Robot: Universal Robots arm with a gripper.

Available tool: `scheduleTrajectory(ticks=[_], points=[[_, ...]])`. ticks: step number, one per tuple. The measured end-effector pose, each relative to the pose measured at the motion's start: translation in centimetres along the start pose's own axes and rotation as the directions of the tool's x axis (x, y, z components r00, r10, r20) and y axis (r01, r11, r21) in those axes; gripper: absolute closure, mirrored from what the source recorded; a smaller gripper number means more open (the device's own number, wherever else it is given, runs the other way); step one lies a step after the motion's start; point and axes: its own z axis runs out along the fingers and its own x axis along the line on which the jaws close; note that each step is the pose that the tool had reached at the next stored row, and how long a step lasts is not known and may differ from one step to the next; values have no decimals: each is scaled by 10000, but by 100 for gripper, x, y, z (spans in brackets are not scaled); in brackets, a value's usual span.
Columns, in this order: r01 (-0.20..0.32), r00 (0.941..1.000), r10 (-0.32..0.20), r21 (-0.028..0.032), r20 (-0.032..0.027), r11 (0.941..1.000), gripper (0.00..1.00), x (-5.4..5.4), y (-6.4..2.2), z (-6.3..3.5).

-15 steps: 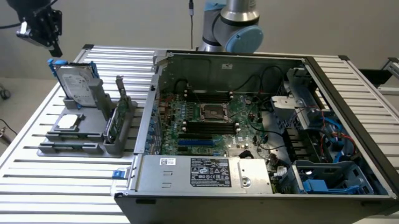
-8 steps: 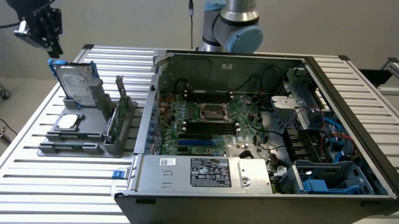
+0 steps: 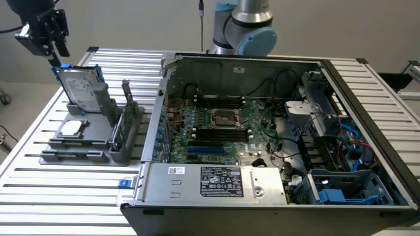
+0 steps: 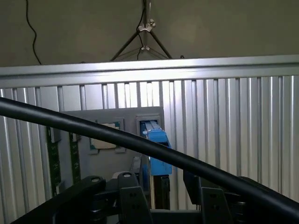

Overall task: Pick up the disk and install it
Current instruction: 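Pick up the disk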

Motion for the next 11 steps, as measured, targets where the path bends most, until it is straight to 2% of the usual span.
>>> scheduleTrajectory(ticks=[11], points=[[382, 9993, -382, -10, -14, 9993, 51, 5, -8, 199]])
